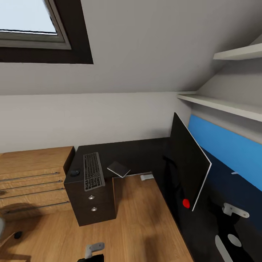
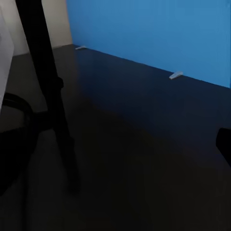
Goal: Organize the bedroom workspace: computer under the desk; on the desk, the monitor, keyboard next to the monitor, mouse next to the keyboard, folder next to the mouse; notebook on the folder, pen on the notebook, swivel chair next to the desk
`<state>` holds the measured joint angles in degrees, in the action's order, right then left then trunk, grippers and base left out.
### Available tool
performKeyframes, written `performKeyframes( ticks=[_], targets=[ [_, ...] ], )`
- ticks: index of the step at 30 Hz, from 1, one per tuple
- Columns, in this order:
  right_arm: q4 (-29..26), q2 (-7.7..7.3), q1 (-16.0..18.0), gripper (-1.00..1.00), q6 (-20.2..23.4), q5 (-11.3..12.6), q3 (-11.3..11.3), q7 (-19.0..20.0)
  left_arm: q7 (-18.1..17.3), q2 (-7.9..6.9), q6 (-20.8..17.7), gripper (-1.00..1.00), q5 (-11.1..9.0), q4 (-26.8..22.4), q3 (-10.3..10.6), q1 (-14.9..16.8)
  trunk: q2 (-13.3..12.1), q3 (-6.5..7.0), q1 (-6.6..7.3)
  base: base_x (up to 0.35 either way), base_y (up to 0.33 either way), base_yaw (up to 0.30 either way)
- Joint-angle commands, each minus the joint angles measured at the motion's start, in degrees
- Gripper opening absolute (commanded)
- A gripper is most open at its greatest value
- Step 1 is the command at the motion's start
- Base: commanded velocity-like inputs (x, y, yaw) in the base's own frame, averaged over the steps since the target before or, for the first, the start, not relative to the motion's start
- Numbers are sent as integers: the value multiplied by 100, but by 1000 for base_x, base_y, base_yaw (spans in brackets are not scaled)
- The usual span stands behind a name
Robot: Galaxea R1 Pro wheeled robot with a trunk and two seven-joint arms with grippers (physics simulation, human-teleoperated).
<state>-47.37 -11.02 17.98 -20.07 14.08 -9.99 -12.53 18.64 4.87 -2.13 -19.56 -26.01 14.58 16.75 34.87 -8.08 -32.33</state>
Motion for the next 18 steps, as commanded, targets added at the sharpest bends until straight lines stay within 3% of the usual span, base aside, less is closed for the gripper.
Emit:
performKeyframes(
  ticks=[1,4,12,18],
  targets=[
    [6,-3,4,100,-51,47,10,-4,52,-9,98,100,-40,37,81,4,8,-10,-4,244,0,0],
    [13,-5,4,100,-107,45,3,-7,52,-21,362,100,-49,146,153,4,8,-10,-4,281,0,0],
    [78,0,4,100,-145,41,16,-8,56,-24,522,100,-53,340,203,4,8,-10,-4,309,-6,15],
    [267,34,5,100,-162,19,30,-5,53,-20,555,100,-41,612,228,4,8,-10,-4,236,-38,165]
  ],
)
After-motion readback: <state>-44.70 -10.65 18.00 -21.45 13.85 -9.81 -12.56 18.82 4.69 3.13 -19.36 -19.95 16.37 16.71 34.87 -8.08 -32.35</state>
